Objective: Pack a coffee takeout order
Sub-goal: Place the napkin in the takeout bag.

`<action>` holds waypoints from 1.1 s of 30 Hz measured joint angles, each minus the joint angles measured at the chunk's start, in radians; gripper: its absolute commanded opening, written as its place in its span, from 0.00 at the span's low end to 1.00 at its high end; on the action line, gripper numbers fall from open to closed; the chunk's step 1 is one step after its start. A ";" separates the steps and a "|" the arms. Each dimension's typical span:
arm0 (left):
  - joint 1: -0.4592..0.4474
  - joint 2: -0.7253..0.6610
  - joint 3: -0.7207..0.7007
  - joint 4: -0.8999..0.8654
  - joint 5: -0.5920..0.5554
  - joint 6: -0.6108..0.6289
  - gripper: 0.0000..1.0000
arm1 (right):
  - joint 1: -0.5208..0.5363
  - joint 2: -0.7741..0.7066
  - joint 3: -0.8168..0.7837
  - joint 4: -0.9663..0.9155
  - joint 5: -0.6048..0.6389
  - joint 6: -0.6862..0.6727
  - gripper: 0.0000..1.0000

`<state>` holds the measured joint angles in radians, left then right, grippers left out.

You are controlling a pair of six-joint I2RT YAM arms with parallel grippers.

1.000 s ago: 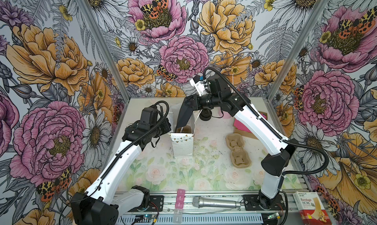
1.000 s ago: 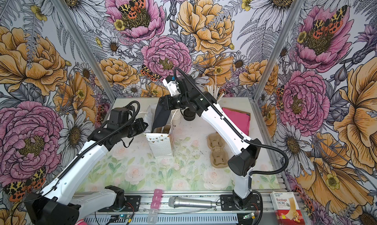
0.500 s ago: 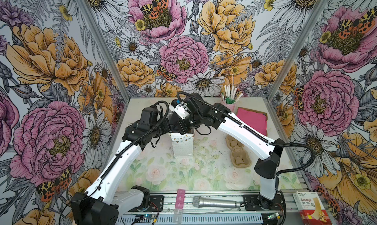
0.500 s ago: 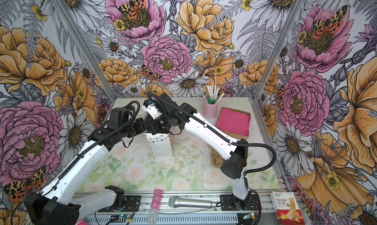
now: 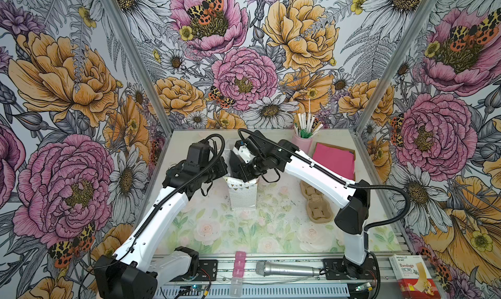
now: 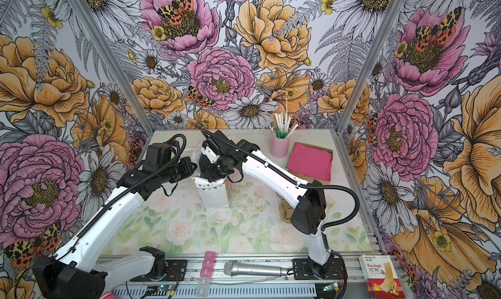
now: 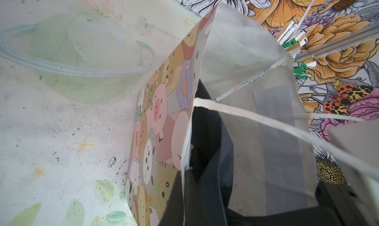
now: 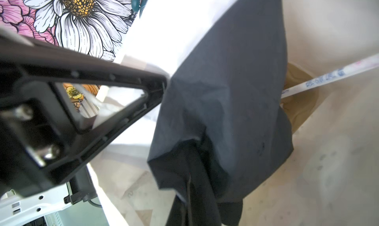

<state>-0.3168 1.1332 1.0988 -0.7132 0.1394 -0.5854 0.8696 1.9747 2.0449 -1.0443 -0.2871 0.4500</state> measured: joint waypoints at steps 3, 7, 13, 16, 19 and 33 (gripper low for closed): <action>-0.002 0.000 0.000 0.000 0.000 0.000 0.00 | -0.014 0.017 0.013 -0.007 0.005 0.041 0.24; -0.002 0.000 0.000 0.000 0.000 -0.002 0.00 | -0.019 0.043 0.050 -0.018 0.008 0.076 0.40; -0.002 0.000 0.000 0.000 0.000 -0.002 0.00 | -0.019 0.057 0.130 -0.044 0.009 0.090 0.53; -0.002 0.000 0.000 0.000 0.000 -0.002 0.00 | -0.019 0.056 0.206 -0.047 0.026 0.092 0.63; -0.002 0.000 0.000 0.000 0.000 -0.002 0.00 | -0.019 0.042 0.263 -0.044 0.051 0.092 0.68; -0.002 0.000 0.001 -0.002 0.000 -0.014 0.37 | -0.019 -0.029 0.406 -0.044 0.206 0.065 0.73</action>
<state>-0.3187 1.1332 1.0996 -0.7151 0.1390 -0.5999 0.8505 1.9461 2.4512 -1.0882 -0.0807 0.5148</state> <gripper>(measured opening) 0.303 0.720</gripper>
